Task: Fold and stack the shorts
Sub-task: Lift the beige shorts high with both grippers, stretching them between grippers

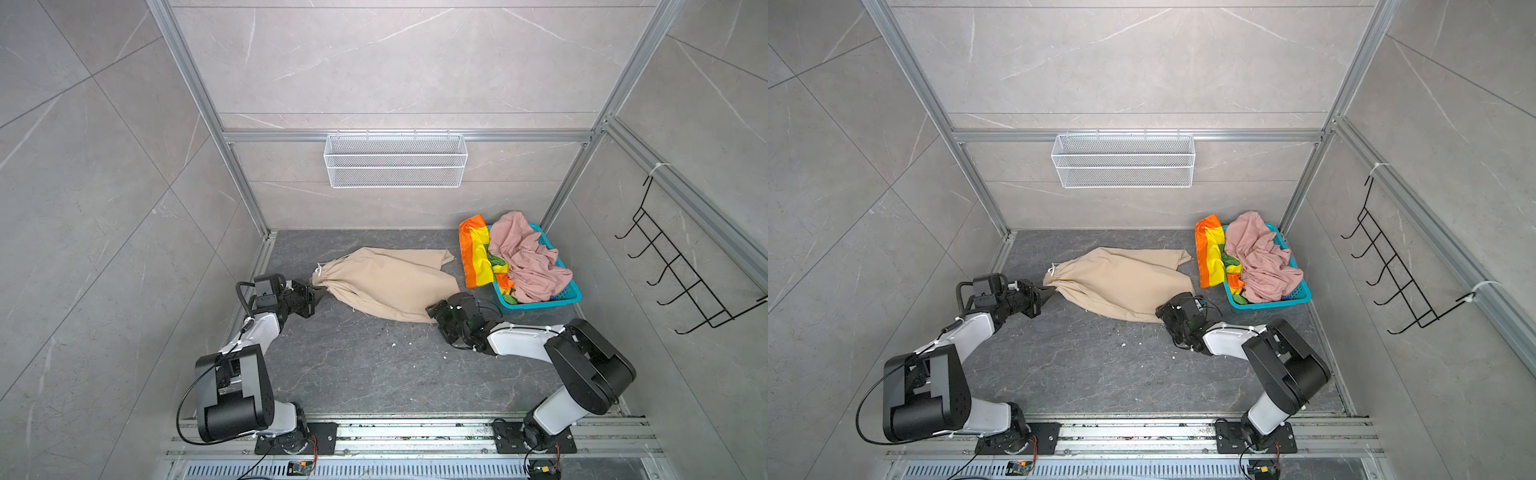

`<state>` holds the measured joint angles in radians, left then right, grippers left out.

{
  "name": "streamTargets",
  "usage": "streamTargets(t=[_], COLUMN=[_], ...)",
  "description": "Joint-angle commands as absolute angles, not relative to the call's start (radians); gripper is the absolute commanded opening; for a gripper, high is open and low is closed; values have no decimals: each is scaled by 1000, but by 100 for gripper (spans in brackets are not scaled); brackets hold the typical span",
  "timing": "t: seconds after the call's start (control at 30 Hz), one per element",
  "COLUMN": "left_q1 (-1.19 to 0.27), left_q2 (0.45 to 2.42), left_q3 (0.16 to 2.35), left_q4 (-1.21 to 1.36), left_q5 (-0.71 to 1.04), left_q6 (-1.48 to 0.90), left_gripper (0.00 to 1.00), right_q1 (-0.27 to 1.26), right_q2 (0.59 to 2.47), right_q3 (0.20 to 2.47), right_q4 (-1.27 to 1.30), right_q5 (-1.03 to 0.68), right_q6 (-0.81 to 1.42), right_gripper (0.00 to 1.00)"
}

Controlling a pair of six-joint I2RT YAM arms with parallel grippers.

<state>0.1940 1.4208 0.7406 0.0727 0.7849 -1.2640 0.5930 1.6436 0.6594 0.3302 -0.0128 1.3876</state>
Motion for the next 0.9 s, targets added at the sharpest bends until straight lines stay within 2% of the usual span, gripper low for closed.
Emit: streamTargets(t=[0.0, 0.1, 0.2, 0.4, 0.43, 0.6, 0.87], left_q1=[191, 191, 192, 192, 192, 193, 195], left_q2=[1368, 1351, 1339, 1329, 1329, 1342, 1445], left_q3=[745, 751, 759, 793, 806, 940, 1318], left_q4=[59, 43, 37, 36, 36, 46, -17], left_q5=[801, 802, 804, 801, 796, 760, 727], left_q6=[-1258, -1257, -1265, -1286, -1291, -1320, -1334], left_gripper=[0, 0, 0, 0, 0, 0, 0], right_q1=[598, 598, 583, 469, 443, 357, 238], right_q2=[1703, 1711, 1712, 1695, 1673, 1560, 1585], right_q3=[622, 598, 576, 574, 595, 863, 1389], right_q4=[444, 472, 485, 462, 426, 105, -237], right_q5=[58, 113, 139, 104, 89, 54, -11], right_q6=[1498, 1522, 1511, 1420, 1387, 1149, 887], right_gripper=[75, 66, 51, 5, 0, 0, 0])
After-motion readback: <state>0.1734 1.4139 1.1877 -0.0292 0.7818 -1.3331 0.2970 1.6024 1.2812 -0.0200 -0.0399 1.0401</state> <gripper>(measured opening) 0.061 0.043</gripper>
